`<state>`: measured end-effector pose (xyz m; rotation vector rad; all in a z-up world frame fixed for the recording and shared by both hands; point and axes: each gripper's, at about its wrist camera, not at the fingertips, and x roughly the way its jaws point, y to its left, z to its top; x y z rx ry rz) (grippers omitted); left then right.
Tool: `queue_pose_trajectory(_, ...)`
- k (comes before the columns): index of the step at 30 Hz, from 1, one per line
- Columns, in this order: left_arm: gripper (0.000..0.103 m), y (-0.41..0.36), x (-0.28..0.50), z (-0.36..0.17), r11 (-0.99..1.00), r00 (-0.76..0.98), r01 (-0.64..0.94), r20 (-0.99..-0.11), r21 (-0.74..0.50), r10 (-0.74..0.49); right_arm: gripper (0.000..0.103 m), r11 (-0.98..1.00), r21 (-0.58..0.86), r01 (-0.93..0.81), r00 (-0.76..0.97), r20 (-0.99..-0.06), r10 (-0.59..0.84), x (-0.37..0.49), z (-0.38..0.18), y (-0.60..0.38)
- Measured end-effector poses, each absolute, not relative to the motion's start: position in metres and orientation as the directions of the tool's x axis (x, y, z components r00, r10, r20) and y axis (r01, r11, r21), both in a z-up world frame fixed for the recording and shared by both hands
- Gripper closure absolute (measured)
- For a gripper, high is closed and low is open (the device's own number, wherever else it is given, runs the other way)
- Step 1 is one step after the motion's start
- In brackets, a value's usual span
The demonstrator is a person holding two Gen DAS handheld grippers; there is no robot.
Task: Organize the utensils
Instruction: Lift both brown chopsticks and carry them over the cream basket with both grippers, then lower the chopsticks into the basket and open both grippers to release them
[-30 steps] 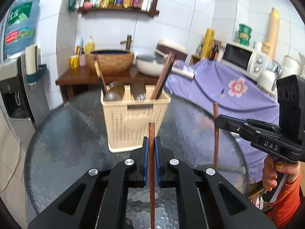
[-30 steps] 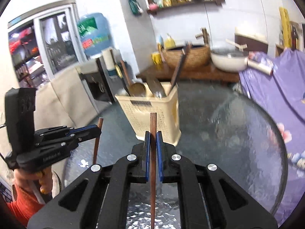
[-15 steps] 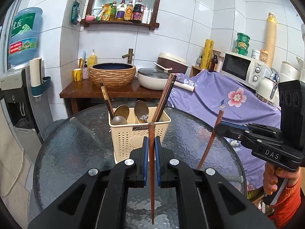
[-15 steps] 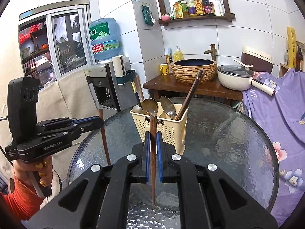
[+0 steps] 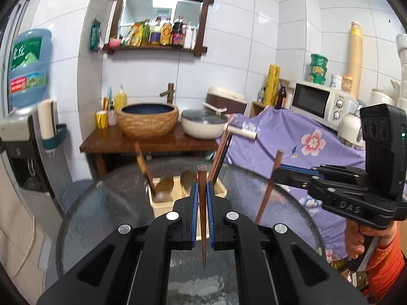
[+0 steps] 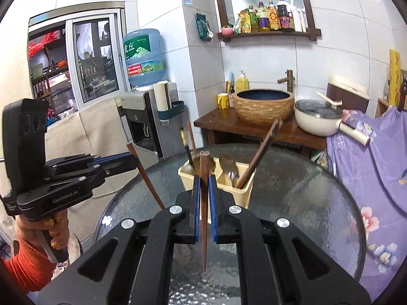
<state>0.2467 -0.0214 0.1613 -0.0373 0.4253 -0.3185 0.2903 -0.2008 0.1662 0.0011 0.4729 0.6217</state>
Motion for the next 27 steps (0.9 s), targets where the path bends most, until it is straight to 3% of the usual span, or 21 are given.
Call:
queue_pose_trajectory(10,0.096,-0.013,0.291,0.261,0.954,0.905,0.275,-0.302,-0.119,-0.298,0.096,0.83,0.128,-0.543,0.779,-0.291,0.555,0.322,0.276,-0.192)
queue_pose_trajectory(15,0.096,-0.01,0.327,0.277,0.968,0.924,0.22,-0.293,-0.121,-0.246,0.096,0.852,0.103,-0.513,0.813,-0.26,0.52,0.343,0.305,-0.18)
queue_pose_trajectory(20,0.096,-0.007,0.355,0.259,0.976,0.919,0.188,-0.332,-0.11,-0.215,0.096,0.875,0.104,-0.473,0.822,-0.305,0.481,0.375,0.29,-0.172)
queue_pose_trajectory(27,0.096,-0.004,0.379,0.207,0.976,0.882,0.177,-0.419,-0.127,-0.214,0.096,0.886,0.14,-0.441,0.789,-0.41,0.458,0.407,0.222,-0.166)
